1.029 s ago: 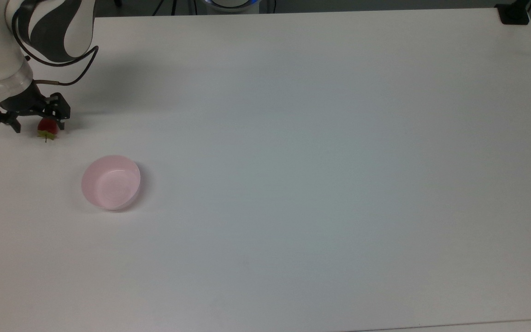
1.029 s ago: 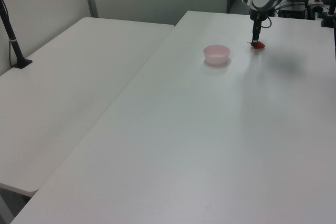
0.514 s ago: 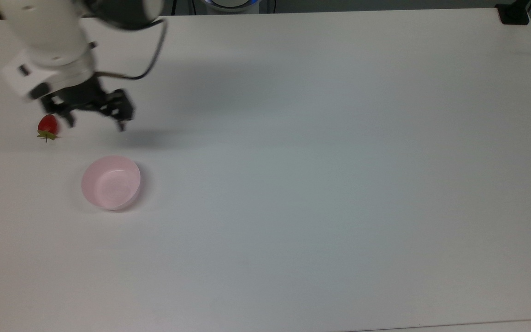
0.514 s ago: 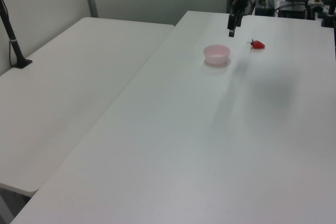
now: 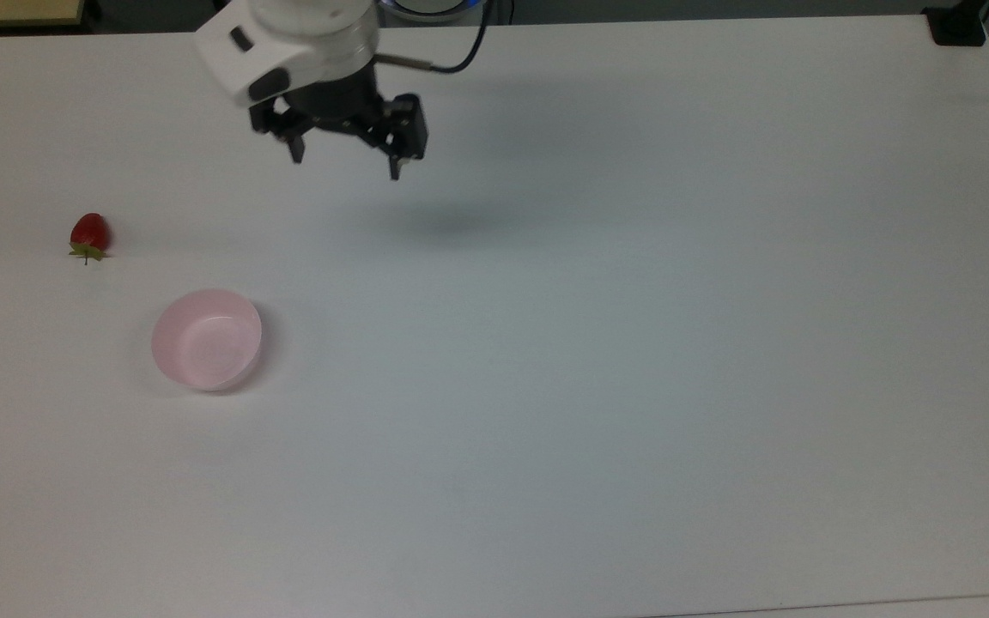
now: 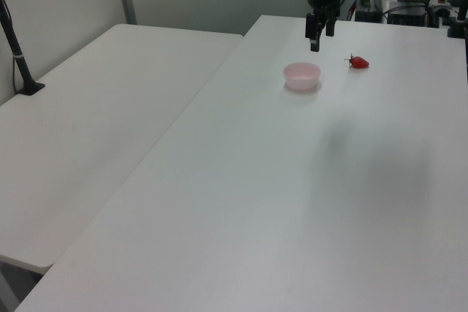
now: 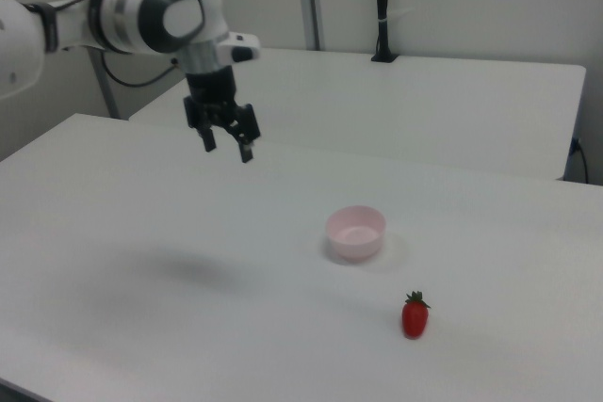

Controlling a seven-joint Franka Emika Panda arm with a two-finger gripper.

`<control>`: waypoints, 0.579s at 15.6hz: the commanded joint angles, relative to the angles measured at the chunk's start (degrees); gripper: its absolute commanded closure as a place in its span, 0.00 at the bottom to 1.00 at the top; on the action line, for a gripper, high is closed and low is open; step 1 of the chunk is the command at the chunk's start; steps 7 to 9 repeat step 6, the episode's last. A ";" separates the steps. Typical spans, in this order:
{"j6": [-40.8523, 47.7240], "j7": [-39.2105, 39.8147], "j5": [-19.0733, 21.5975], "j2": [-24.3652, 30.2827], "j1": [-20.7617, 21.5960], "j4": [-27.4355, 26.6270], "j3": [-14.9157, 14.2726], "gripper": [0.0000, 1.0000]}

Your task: Pick up strawberry from bowl

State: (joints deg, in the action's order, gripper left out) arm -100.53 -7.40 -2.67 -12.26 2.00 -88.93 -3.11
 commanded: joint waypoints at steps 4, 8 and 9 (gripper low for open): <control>4.20 -2.88 -0.14 7.87 4.95 -5.20 -3.22 0.00; 4.73 -2.80 -0.14 8.04 4.51 -4.85 -3.22 0.00; 4.73 -2.80 -0.14 8.04 4.51 -4.85 -3.22 0.00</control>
